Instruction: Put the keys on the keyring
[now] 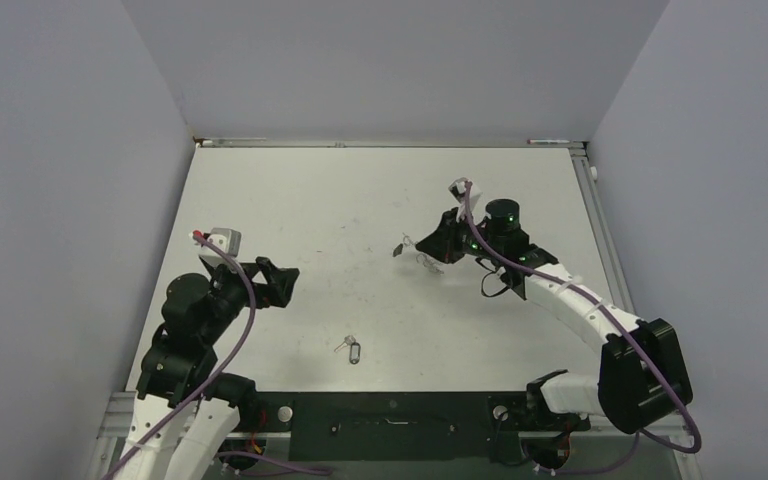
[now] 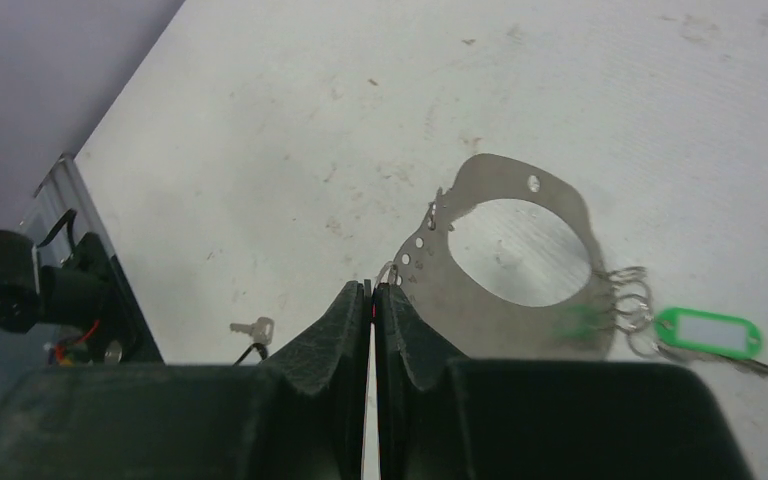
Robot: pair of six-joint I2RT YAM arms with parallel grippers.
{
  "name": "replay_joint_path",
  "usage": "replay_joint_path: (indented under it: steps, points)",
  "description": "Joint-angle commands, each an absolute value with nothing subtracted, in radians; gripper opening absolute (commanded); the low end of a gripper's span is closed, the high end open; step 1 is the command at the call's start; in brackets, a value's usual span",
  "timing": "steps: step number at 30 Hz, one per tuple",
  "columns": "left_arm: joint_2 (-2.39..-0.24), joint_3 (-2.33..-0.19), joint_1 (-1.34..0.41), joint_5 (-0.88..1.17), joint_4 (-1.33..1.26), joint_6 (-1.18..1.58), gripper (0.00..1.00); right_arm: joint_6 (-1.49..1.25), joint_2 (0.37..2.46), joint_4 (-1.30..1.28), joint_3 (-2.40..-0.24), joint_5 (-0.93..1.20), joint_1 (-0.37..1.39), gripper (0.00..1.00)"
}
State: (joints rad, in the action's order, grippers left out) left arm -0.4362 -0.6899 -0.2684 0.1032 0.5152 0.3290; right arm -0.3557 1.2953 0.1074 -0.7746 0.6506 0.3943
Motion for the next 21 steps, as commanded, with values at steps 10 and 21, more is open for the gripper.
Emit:
replay_joint_path:
  steps: [10, 21]
  points:
    - [-0.439, -0.668, -0.262, 0.6, 0.279, 0.367, 0.78, -0.263, 1.12, 0.176, -0.836, 0.923, 0.469, 0.05]
    - [-0.463, -0.608, -0.281, 0.767, 0.019, 0.541, 0.71, -0.246, 1.071, 0.164, -0.879, 0.972, 0.548, 0.05]
